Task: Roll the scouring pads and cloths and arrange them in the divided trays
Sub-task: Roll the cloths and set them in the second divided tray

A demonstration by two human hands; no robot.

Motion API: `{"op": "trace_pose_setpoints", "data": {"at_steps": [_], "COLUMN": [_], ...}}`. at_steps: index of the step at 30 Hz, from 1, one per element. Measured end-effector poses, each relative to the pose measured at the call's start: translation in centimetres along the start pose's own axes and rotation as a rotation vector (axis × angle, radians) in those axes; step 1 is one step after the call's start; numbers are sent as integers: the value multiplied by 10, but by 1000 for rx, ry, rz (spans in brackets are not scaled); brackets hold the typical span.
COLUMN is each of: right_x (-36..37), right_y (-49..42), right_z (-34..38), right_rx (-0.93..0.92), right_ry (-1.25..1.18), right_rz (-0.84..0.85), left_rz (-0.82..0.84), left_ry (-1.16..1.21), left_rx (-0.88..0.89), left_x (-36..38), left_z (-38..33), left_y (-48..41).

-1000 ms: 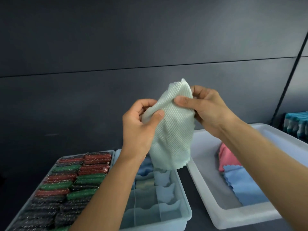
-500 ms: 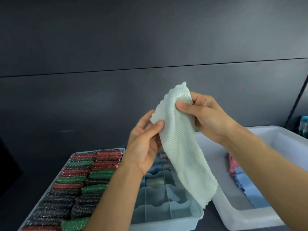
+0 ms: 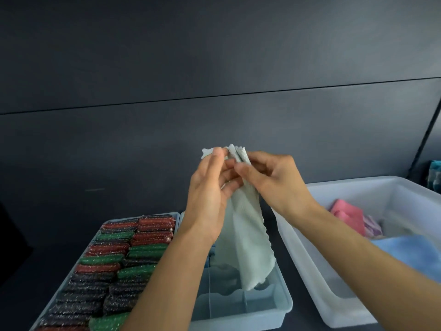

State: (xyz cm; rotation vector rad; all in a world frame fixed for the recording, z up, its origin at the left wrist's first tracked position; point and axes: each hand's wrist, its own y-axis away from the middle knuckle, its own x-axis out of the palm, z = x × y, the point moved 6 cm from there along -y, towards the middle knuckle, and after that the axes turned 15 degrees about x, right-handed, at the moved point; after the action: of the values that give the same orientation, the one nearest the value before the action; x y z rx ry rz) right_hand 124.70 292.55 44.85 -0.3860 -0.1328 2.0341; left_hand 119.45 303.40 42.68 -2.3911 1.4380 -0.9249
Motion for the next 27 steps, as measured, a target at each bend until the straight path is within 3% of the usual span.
{"op": "trace_pose_setpoints", "data": {"at_steps": [7,10,14,17,22,27], "right_x": [-5,-21,-28,-25,-20,-32], "right_y": [-5,-13,-20,-19,-15,-15], "right_z": [1,10,27,34,34,30], "right_rx": [31,33,12,-2,28,-18], "right_ry": [-58,-83,-11,31,21,-11], "right_rz": [-88,-161,-63,79,214,68], "left_rz": [17,50,108,184,530,477], "left_ry": [-153,-349,-627,-538,-413,-488], "left_rx": [-22,3,19,62,23,-42], "left_x": [-6,-20,-39,-37,-4,-17], "left_z": [1,-1,2,-4,-19,-24], "left_y": [2,3,5,0,-7,-14]}}
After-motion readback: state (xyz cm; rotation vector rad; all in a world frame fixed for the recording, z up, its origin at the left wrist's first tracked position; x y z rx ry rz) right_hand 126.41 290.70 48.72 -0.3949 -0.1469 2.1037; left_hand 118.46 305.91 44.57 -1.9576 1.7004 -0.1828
